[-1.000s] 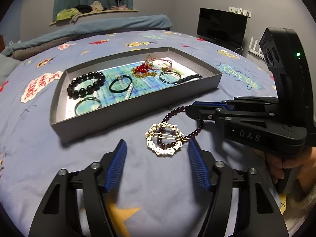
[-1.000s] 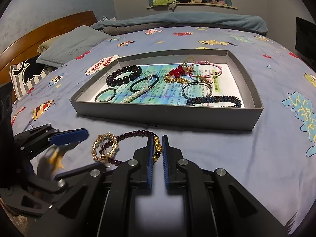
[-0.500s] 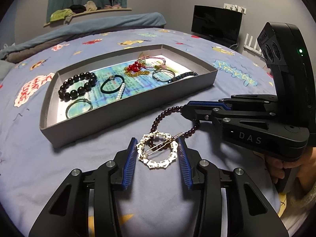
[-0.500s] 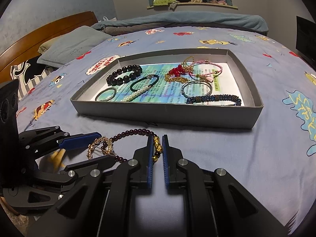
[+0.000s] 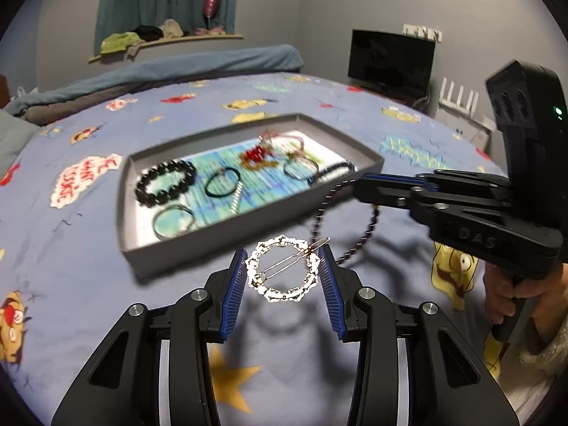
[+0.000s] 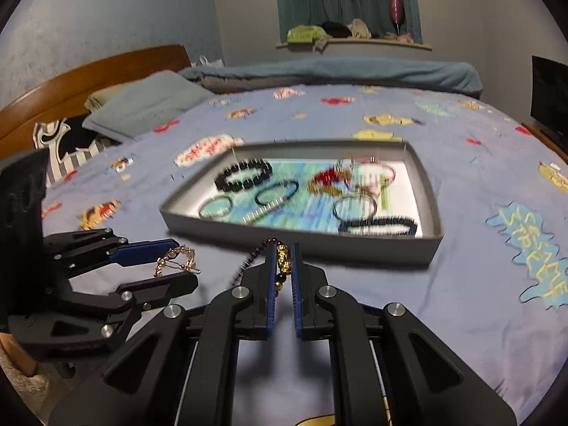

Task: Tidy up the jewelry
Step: 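Lift and carry the gold clip and dark red bracelet with both tools into the box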

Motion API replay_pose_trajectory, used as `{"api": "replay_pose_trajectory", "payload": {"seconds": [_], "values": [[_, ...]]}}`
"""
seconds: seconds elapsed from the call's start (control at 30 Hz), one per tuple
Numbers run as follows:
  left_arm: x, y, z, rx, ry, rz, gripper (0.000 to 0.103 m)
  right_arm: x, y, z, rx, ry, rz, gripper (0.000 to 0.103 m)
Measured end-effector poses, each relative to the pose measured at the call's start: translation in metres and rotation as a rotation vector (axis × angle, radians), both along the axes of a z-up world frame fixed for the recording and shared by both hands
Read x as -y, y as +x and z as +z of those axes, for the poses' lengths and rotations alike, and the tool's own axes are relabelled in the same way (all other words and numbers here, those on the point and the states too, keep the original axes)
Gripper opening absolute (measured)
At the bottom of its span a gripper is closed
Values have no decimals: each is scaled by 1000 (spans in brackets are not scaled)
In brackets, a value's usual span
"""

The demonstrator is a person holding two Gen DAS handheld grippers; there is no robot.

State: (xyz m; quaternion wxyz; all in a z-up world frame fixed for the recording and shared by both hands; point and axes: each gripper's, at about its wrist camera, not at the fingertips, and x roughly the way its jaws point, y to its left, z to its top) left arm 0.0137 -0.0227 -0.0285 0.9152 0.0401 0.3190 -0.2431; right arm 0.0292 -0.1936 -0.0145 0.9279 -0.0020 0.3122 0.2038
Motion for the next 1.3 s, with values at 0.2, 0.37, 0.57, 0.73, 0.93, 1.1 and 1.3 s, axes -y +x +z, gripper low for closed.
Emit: {"api": "replay_pose_trajectory", "payload": {"seconds": [0.2,0.37,0.57,0.73,0.93,1.1,1.3], "values": [[-13,15,20,37,11,67,42,-4,-4,33,102,-50,-30,8],[-18,45,35,47,5,123,42,-2,16,61,160,-14,-80,8],[-17,86,29,19,22,174,42,-3,45,67,200,8,-134,8],[-14,112,7,-45,77,182,42,-4,66,45,154,11,-114,8],[-10,129,-16,-123,124,170,43,-15,88,9,42,-11,-64,8],[-5,137,-27,-161,110,133,43,-15,101,-9,-31,-34,-88,8],[-2,140,-28,-166,96,112,43,-15,114,-24,-86,-56,-121,8]]}}
